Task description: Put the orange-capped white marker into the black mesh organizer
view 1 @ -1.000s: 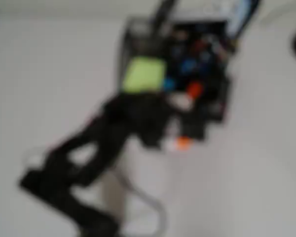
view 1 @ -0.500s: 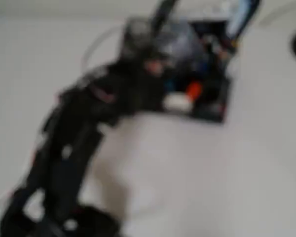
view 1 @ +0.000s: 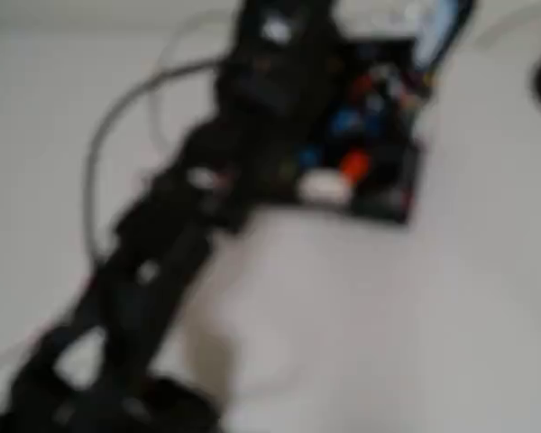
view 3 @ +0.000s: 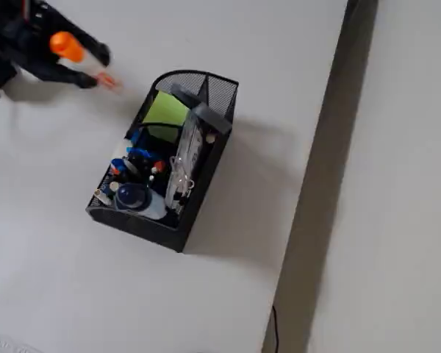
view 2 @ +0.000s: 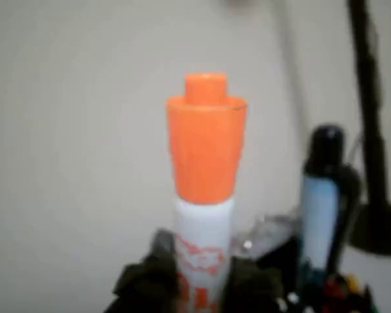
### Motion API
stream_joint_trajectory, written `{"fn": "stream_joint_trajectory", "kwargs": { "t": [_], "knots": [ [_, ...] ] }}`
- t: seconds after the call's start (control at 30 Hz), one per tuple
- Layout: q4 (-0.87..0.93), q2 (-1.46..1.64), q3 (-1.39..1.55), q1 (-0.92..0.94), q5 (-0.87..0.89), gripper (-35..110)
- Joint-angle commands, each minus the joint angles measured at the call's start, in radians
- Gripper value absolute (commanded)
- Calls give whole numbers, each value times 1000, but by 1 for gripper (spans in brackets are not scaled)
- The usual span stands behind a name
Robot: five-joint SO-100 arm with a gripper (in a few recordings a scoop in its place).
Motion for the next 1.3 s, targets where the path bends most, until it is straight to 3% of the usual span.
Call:
{"fn": "stream_joint_trajectory", "kwargs": {
  "t": [0.0, 0.37, 0.5, 0.77, 1.0, 1.13, 1.27],
  "knots": [
    [-193, -91, 11, -25, -40, 0],
    [-479, -379, 98, 0, -66, 0],
    [-505, -402, 161, -3, -72, 1],
    [-572, -457, 250, -15, -140, 30],
    [-776, -529, 345, -12, -195, 37],
    [-752, -460, 341, 2, -209, 38],
    [-591, -273, 327, 15, -184, 39]
  ]
}}
